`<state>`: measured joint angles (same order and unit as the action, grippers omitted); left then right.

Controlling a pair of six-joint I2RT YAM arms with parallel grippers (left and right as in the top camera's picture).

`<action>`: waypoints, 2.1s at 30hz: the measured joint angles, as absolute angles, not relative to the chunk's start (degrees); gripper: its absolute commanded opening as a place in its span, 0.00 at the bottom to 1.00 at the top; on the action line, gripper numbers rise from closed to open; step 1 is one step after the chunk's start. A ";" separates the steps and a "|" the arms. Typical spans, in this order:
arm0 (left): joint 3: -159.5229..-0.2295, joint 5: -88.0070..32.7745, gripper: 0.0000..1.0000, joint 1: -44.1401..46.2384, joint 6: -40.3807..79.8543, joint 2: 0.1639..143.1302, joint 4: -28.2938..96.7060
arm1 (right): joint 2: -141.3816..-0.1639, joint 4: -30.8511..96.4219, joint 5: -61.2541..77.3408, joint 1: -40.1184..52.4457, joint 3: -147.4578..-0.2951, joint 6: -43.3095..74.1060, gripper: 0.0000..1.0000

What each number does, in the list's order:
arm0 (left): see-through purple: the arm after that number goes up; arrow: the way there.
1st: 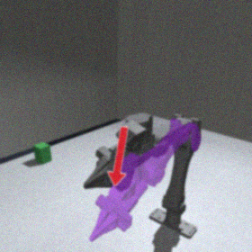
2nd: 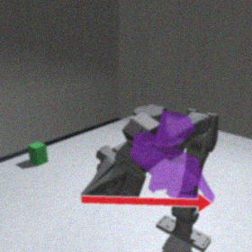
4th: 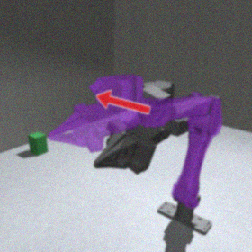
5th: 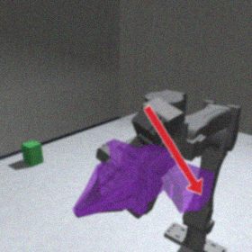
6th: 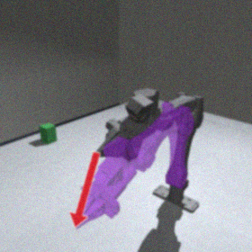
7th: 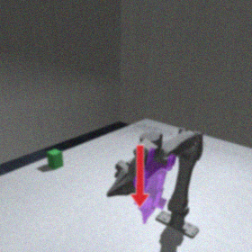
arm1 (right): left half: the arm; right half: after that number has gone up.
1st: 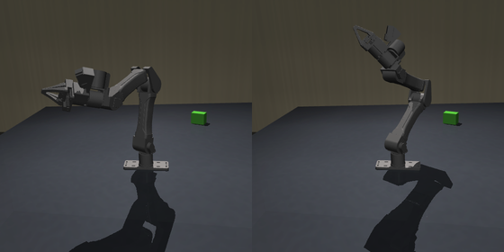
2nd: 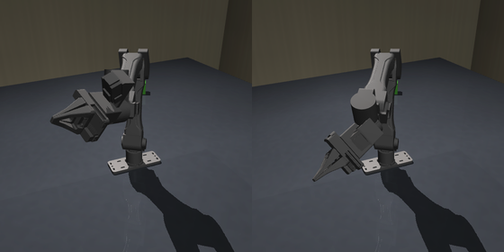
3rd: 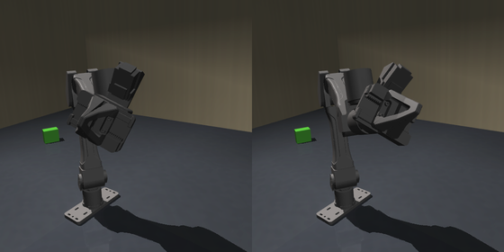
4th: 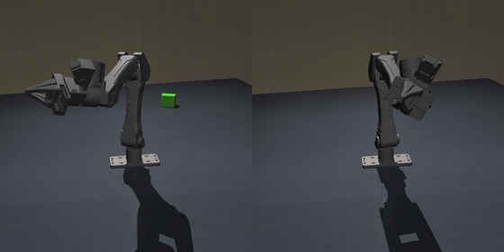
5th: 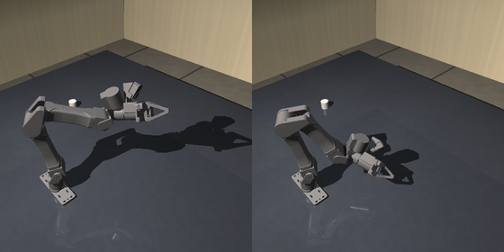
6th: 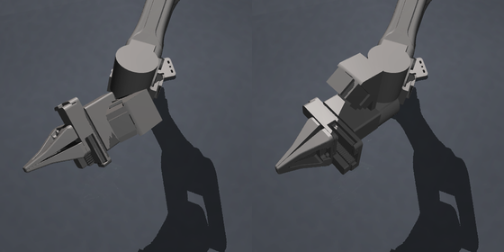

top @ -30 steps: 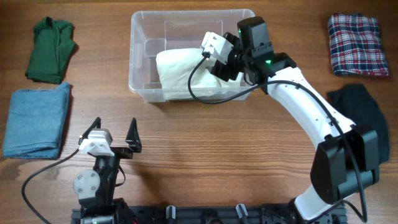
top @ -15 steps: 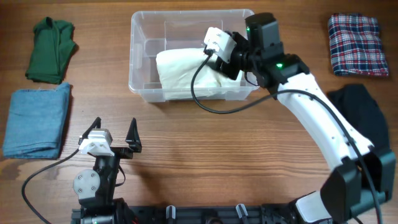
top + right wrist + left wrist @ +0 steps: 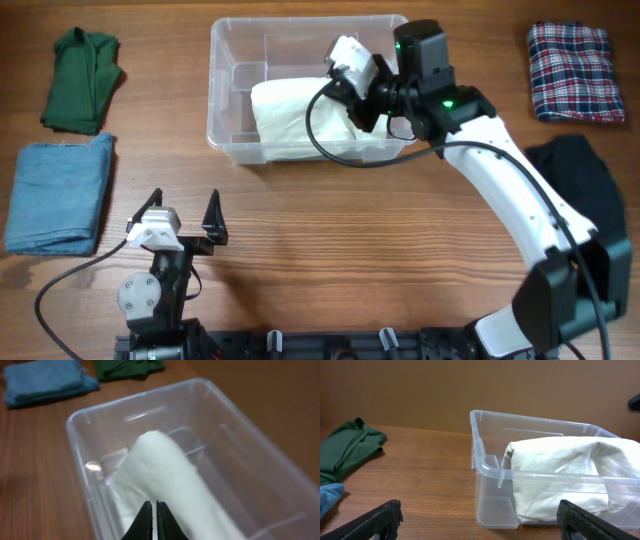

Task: Pack container
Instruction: 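Press and smooth the cream cloth flat with the right gripper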

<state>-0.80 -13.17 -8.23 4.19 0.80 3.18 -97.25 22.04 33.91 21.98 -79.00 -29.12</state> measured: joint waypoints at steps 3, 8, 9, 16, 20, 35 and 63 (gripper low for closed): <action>-0.80 -13.17 1.00 -8.23 4.19 0.80 3.18 | -100.09 22.26 36.05 22.09 -79.00 -29.15 0.04; -0.80 -13.17 1.00 -8.23 4.19 0.80 3.18 | -103.04 22.24 37.30 22.92 -79.00 -29.78 0.04; -0.80 -13.17 1.00 -8.23 4.19 0.80 3.18 | -103.46 22.24 37.30 23.24 -79.00 -30.06 0.04; -0.80 -13.17 1.00 -8.23 4.19 0.80 3.20 | -105.93 20.03 36.27 24.08 -79.00 -31.77 0.04; -0.80 -13.17 1.00 -8.23 4.19 0.80 3.18 | -107.72 17.17 35.20 24.08 -79.00 -32.01 0.04; -0.80 -13.15 1.00 -8.23 4.19 0.80 3.20 | -114.13 5.10 22.06 24.10 -79.02 -32.64 0.04; -0.80 -13.17 1.00 -8.23 4.19 0.80 3.18 | -119.92 -13.39 12.32 21.12 -79.11 -30.85 0.04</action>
